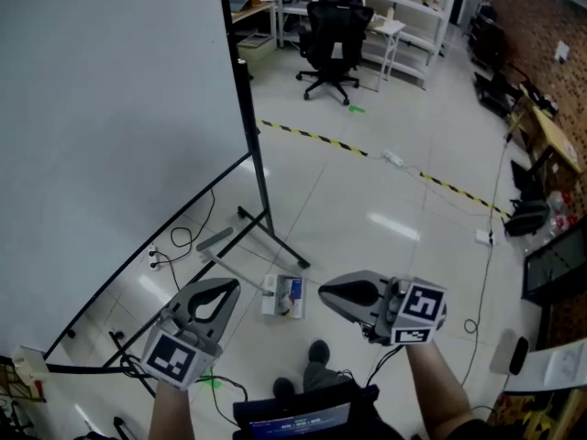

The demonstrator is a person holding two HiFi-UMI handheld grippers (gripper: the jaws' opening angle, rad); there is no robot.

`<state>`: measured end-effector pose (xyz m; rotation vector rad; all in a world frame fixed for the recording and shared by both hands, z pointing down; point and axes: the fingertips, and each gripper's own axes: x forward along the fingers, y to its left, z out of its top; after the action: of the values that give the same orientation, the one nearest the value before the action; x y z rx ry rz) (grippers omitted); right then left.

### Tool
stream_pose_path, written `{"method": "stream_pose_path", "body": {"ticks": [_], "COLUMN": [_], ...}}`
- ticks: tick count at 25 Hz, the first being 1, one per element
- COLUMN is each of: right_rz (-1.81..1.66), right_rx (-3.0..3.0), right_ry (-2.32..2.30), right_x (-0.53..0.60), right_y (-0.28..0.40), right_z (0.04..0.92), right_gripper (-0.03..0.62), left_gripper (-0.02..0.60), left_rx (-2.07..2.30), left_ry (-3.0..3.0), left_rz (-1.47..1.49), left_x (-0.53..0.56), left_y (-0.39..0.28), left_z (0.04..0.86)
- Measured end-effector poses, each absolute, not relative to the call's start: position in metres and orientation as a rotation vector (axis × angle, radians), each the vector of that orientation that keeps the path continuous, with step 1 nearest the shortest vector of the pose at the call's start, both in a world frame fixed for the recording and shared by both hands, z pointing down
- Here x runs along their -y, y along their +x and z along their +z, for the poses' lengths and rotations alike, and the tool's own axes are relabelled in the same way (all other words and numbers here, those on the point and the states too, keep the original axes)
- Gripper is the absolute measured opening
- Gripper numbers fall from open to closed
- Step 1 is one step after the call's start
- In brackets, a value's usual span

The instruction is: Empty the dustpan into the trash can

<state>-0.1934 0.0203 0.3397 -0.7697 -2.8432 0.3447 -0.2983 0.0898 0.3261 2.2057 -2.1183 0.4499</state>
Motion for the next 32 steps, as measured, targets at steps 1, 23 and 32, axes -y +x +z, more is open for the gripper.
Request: {"method": "stream_pose_path", "body": {"ticks": [1, 23, 32], "right_rz": [0.356, 0.465, 0.377], "right_rx": [2.837, 2.713, 2.702], "right_ry": [-0.787, -1.087, -1.049], "right_x": [-0.013, 0.031, 0.011], "right_y": [-0.197, -0.235, -0.264], "right_z": [0.341, 0.371, 0.383], "right_gripper": [0.008, 0.008, 0.008], "left_gripper": [0.000, 0.000, 0.000], "left_rx": [2.141, 2.447, 2.486], "left_ry": [2.166, 1.599, 1.521], "left_rz": [0.459, 0.557, 0.558], "left_x": [-0.088, -0.080, -0.089], "left_y": [-0.306, -0.361, -0.380], "left_z": [0.328, 0.366, 0.395]}}
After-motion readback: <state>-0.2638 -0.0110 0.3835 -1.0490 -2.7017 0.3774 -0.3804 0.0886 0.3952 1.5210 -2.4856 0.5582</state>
